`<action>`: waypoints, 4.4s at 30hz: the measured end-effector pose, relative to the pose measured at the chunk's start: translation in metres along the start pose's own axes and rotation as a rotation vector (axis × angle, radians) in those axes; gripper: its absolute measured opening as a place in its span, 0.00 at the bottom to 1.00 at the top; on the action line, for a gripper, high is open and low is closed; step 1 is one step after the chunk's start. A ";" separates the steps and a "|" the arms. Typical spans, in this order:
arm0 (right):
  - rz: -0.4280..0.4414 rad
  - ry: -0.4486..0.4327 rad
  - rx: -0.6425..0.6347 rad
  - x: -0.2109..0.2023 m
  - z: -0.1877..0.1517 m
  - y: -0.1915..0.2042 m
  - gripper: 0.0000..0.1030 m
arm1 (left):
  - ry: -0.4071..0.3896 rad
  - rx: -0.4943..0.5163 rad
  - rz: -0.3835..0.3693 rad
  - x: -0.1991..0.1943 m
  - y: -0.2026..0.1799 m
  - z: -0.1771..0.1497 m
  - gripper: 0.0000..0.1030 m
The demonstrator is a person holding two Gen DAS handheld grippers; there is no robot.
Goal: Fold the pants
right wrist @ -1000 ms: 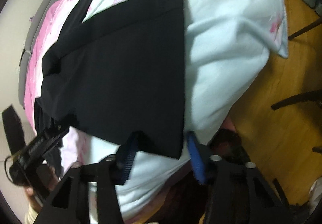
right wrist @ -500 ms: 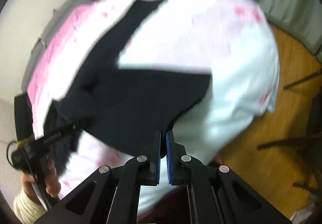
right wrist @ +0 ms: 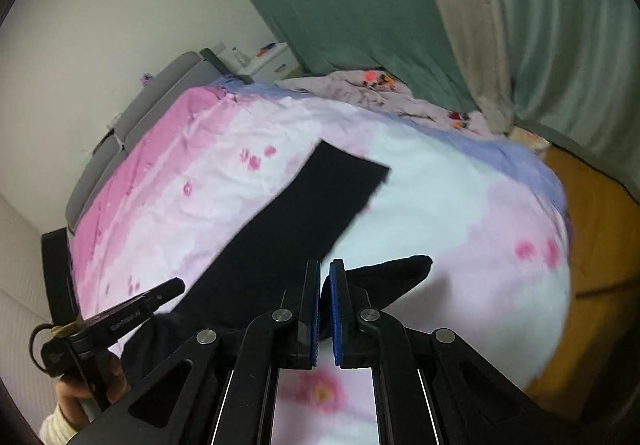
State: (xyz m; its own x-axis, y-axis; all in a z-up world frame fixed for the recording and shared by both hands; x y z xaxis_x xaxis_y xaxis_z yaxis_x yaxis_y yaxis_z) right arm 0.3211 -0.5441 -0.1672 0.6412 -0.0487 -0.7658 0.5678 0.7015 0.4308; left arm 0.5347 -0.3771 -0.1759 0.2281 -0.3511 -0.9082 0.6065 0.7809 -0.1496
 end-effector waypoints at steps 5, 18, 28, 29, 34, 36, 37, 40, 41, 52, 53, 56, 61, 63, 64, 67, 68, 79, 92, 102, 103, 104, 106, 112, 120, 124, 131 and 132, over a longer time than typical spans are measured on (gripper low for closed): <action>0.026 0.061 -0.054 0.059 0.065 -0.004 0.05 | -0.024 0.095 -0.004 0.029 -0.016 0.047 0.08; 0.088 0.176 -0.054 0.142 0.130 -0.030 0.05 | 0.382 0.630 -0.265 0.128 -0.096 0.095 0.63; 0.035 0.208 -0.108 0.172 0.153 -0.048 0.05 | 0.472 0.596 -0.264 0.177 -0.098 0.097 0.03; 0.031 0.238 -0.120 0.178 0.152 -0.052 0.21 | 0.462 0.597 -0.253 0.178 -0.096 0.100 0.03; 0.122 0.371 -0.193 0.198 0.139 -0.067 0.64 | 0.439 0.648 -0.229 0.176 -0.095 0.105 0.03; 0.182 0.423 -0.244 0.210 0.139 -0.065 0.67 | 0.435 0.689 -0.215 0.176 -0.098 0.104 0.03; 0.213 0.451 -0.268 0.218 0.140 -0.063 0.67 | 0.436 0.699 -0.212 0.176 -0.098 0.105 0.03; 0.314 0.552 -0.308 0.248 0.142 -0.057 0.67 | 0.442 0.707 -0.201 0.181 -0.098 0.106 0.03; 0.347 0.589 -0.308 0.260 0.141 -0.056 0.67 | 0.442 0.704 -0.195 0.182 -0.097 0.107 0.03; 0.218 0.479 -0.378 0.278 0.174 -0.013 0.14 | 0.338 0.568 -0.077 0.205 -0.083 0.170 0.04; 0.190 0.457 -0.394 0.280 0.183 -0.009 0.13 | 0.339 0.529 -0.064 0.209 -0.078 0.180 0.05; 0.136 0.433 -0.419 0.302 0.206 0.003 0.13 | 0.292 0.443 0.080 0.212 -0.057 0.205 0.08; 0.031 0.463 -0.522 0.349 0.221 0.023 0.13 | 0.265 0.361 0.207 0.193 -0.002 0.203 0.23; -0.030 0.491 -0.568 0.369 0.221 0.030 0.13 | 0.262 0.294 0.264 0.181 0.030 0.190 0.25; -0.055 0.514 -0.564 0.379 0.220 0.030 0.13 | 0.261 0.265 0.279 0.177 0.041 0.185 0.27; -0.095 0.536 -0.553 0.394 0.218 0.025 0.13 | 0.242 0.106 0.311 0.153 0.081 0.158 0.35; -0.095 0.534 -0.548 0.396 0.217 0.025 0.14 | 0.232 0.054 0.317 0.144 0.093 0.148 0.39; -0.102 0.295 -0.695 0.281 0.203 0.054 0.67 | 0.098 -0.240 0.342 0.043 0.118 0.046 0.65; 0.211 0.347 -0.878 0.137 0.047 0.142 0.73 | 0.010 -0.607 0.479 -0.086 0.124 -0.151 0.68; 0.383 0.471 -1.033 0.099 -0.086 0.202 0.73 | -0.036 -0.887 0.575 -0.151 0.159 -0.313 0.70; 0.390 0.474 -1.048 0.096 -0.097 0.207 0.73 | -0.034 -0.901 0.580 -0.154 0.165 -0.328 0.70; 0.391 0.478 -1.061 0.094 -0.111 0.212 0.73 | -0.027 -0.915 0.577 -0.157 0.172 -0.345 0.70; 0.395 0.487 -1.076 0.090 -0.135 0.220 0.73 | -0.015 -0.916 0.557 -0.158 0.184 -0.365 0.70; 0.345 0.533 -1.059 0.089 -0.218 0.244 0.73 | 0.063 -0.805 0.521 -0.148 0.228 -0.405 0.70; 0.332 0.595 -1.041 0.126 -0.318 0.270 0.60 | 0.093 -0.795 0.452 -0.111 0.277 -0.433 0.70; 0.340 0.584 -1.037 0.146 -0.341 0.279 0.60 | 0.086 -0.835 0.432 -0.090 0.291 -0.436 0.70; 0.317 0.606 -0.977 0.196 -0.356 0.276 0.56 | 0.083 -0.876 0.373 -0.056 0.298 -0.441 0.70; 0.312 0.606 -0.979 0.201 -0.357 0.276 0.54 | 0.087 -0.886 0.365 -0.053 0.298 -0.444 0.70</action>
State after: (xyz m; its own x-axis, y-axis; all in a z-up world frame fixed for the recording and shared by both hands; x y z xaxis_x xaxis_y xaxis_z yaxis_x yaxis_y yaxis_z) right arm 0.4222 -0.1059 -0.3725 0.1838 0.3793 -0.9068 -0.3734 0.8803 0.2926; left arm 0.3650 0.1032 -0.3453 0.2097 0.0027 -0.9778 -0.2946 0.9537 -0.0606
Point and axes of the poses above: each gripper's, at about its wrist camera, not at the fingertips, and x roughly the way its jaws point, y to its left, z to its top, the point moved 2 cm from there along x, roughly the way its jaws point, and after that the axes turned 5 degrees about y, right-handed, at the moved point
